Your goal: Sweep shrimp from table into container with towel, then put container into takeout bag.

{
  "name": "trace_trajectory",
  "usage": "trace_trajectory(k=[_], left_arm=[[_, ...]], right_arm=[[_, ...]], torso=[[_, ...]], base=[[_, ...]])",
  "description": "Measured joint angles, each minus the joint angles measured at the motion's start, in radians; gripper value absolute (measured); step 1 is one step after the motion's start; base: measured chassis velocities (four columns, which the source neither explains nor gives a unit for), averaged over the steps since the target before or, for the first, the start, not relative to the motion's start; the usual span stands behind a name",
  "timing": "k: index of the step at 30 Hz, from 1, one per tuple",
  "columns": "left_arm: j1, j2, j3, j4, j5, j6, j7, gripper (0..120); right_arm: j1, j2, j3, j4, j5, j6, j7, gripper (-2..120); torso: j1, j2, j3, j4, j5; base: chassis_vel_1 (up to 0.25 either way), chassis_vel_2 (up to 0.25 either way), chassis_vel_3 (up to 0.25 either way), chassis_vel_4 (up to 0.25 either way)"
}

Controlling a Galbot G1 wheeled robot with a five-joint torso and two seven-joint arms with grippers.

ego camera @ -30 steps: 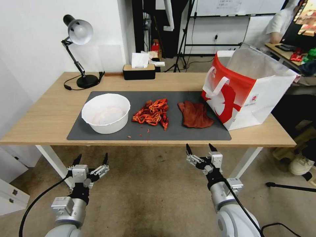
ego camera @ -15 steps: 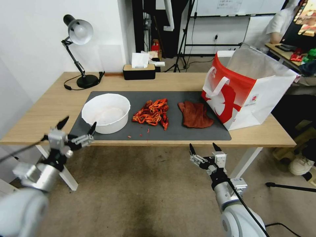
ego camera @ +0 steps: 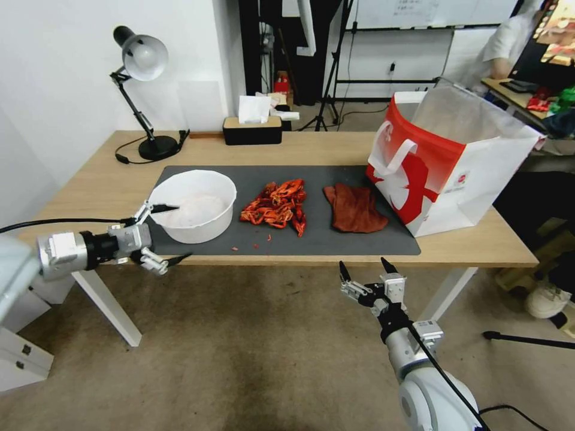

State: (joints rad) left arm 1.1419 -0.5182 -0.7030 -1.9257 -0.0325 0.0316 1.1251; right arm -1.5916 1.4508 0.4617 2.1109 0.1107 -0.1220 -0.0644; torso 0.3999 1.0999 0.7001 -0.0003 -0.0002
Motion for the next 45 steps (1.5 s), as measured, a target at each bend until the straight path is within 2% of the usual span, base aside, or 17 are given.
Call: trace_trajectory(k=[5,7,10,11,13,14,15,17,18,25,26,28,29,32,35,38,45], left_arm=[[-0.149,0.056,0.158,0.044,0.018,0.01,-0.008,100],[-0.168,0.058,0.175,0.049,0.019,0.011,-0.011,100],[-0.319,0.082,0.328,0.088,0.033,0.011,-0.026,100],[-0.319,0.082,0.328,0.088,0.033,0.011,-0.026,100],[-0.407,0.093,0.419,0.126,0.052,0.007,-0.02,100],[-0.407,0.093,0.419,0.126,0.052,0.007,-0.02,100],[-0.448,0.098,0.463,0.141,0.063,0.004,-0.017,100],[-0.527,0.099,0.548,0.17,0.085,-0.004,-0.006,100],[-0.527,0.099,0.548,0.17,0.085,-0.004,-0.006,100],[-0.721,0.058,0.758,0.253,0.118,-0.006,0.055,100],[-0.721,0.058,0.758,0.253,0.118,-0.006,0.055,100],[-0.784,0.043,0.826,0.274,0.119,-0.011,0.068,100],[-0.784,0.043,0.826,0.274,0.119,-0.011,0.068,100],[-0.859,0.015,0.906,0.315,0.127,-0.011,0.093,96],[-0.881,0.005,0.926,0.329,0.133,-0.012,0.099,94],[-0.951,-0.028,0.989,0.378,0.158,-0.017,0.138,76],[-0.993,-0.042,1.03,0.409,0.178,-0.035,0.174,57]], right_arm=[[-0.007,-0.002,0.005,0.004,-0.001,0.001,0.001,100],[-0.007,-0.001,0.005,0.005,-0.002,0.001,0.001,100],[-0.012,-0.001,0.005,0.006,-0.005,0.002,0.001,100],[-0.012,-0.001,0.005,0.006,-0.005,0.002,0.001,100],[-0.014,-0.001,0.005,0.006,-0.01,0.002,0.001,100],[-0.014,-0.001,0.005,0.006,-0.01,0.002,0.001,100],[-0.014,0.0,0.005,0.005,-0.014,0.002,0.001,100],[-0.017,0.001,0.004,0.004,-0.021,0.006,0.001,100],[-0.017,0.001,0.004,0.004,-0.021,0.006,0.001,100],[-0.024,0.003,0.01,0.002,-0.024,0.007,0.004,100],[-0.024,0.003,0.01,0.002,-0.024,0.007,0.004,100],[-0.026,0.003,0.015,0.002,-0.025,0.007,0.005,100],[-0.026,0.003,0.015,0.002,-0.025,0.007,0.005,100],[-0.026,0.003,0.015,0.001,-0.025,0.007,0.007,100],[-0.026,0.003,0.015,0.0,-0.024,0.007,0.008,100],[-0.033,0.003,0.014,-0.004,-0.026,0.007,0.008,100],[-0.036,0.002,0.016,-0.007,-0.027,0.007,0.008,100]], torso=[[0.0,0.0,0.0,0.0005,0.0001],[0.0,0.0,0.0,0.0004,0.0001],[0.0,0.0,0.0,0.0001,0.0002],[0.0,0.0,0.0,0.0001,0.0002],[0.0,0.0,0.0,0.0003,0.0],[0.0,0.0,0.0,0.0003,0.0],[0.0,0.0,0.0,0.0003,0.0001],[0.0,0.0,0.0,0.0006,0.0002],[0.0,0.0,0.0,0.0006,0.0002],[0.0,0.0,0.0,0.0003,0.0003],[0.0,0.0,0.0,0.0003,0.0003],[0.0,0.0,0.0,0.0003,0.0002],[0.0,0.0,0.0,0.0003,0.0002],[0.0,0.0,0.0,0.0003,0.0002],[0.0,0.0,0.0,0.0002,0.0003],[0.0,0.0,0.0,0.0002,0.0003],[0.0,0.0,0.0,0.0004,0.0005]], base=[[0.0,0.0,0.0,0.0],[0.0,0.0,0.0,0.0],[0.0,0.0,0.0,0.0],[0.0,0.0,0.0,0.0],[0.0,0.0,0.0,0.0],[0.0,0.0,0.0,0.0],[0.0,0.0,0.0,0.0],[0.0,0.0,0.0,0.0],[0.0,0.0,0.0,0.0],[0.0,0.0,0.0,0.0],[0.0,0.0,0.0,0.0],[0.0,0.0,0.0,0.0],[0.0,0.0,0.0,0.0],[0.0,0.0,0.0,0.0],[0.0,0.0,0.0,0.0],[0.0,0.0,0.0,0.0],[0.0,0.0,0.0,0.0]])
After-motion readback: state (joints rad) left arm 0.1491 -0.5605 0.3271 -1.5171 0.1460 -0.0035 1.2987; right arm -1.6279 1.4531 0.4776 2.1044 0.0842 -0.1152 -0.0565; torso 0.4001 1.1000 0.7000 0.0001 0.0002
